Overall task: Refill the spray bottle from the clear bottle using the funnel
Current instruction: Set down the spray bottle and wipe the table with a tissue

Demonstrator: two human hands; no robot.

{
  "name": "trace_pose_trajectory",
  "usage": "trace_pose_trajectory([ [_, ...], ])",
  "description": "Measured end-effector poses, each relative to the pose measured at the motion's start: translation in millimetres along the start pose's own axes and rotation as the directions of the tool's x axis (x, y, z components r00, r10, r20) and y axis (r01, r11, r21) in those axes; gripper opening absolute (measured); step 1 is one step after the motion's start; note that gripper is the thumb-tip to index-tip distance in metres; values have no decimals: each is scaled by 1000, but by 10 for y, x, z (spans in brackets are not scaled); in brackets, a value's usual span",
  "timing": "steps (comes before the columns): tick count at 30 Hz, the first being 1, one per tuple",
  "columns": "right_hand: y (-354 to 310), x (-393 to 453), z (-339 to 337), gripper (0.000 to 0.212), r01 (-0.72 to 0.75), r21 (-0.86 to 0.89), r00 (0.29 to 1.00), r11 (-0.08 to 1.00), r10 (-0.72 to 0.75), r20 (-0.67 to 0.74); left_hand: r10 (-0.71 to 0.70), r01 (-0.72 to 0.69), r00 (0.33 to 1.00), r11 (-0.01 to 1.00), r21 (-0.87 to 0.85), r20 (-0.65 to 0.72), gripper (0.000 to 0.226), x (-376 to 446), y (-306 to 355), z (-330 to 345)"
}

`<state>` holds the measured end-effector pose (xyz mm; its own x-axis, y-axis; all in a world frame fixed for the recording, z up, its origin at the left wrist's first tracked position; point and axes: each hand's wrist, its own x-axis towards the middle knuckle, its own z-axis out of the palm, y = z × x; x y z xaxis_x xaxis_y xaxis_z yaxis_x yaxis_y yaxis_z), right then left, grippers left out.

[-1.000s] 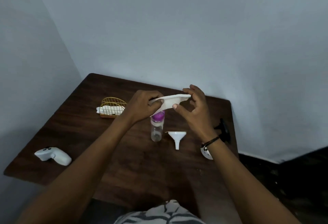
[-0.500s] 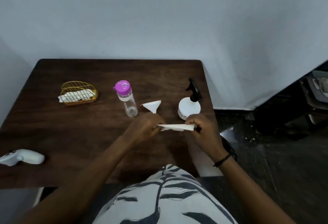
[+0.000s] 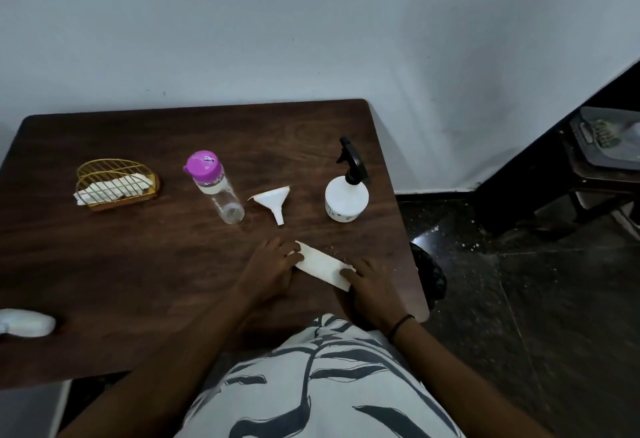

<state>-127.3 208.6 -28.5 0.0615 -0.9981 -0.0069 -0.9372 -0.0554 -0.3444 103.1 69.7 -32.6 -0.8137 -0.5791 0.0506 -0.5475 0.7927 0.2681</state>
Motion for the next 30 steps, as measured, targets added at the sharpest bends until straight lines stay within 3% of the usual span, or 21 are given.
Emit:
trace_pose_trajectory([
  [3, -125, 22, -37, 30, 76, -24, 994, 997, -78, -72, -17, 16, 998, 1000, -26, -62, 42, -38, 69, -80],
  [6, -239, 113, 28, 33, 144, -71, 988, 987, -148, -45, 54, -59, 990, 998, -32, -131, 29, -63, 185, -32],
  [13, -216, 269, 145, 31, 130, -201, 991, 971, -128, 24, 78, -77, 997, 994, 74, -15, 35, 42, 235, 219],
  [22, 42, 648, -5, 30, -103, -296, 994, 950, 108, 2, 13, -22, 996, 995, 97, 91, 52, 556, 284, 110],
  [30, -318, 338, 200, 34, 40, -324, 996, 945, -63, -60, 53, -56, 998, 992, 111, 28, 50, 13, 171, 202],
])
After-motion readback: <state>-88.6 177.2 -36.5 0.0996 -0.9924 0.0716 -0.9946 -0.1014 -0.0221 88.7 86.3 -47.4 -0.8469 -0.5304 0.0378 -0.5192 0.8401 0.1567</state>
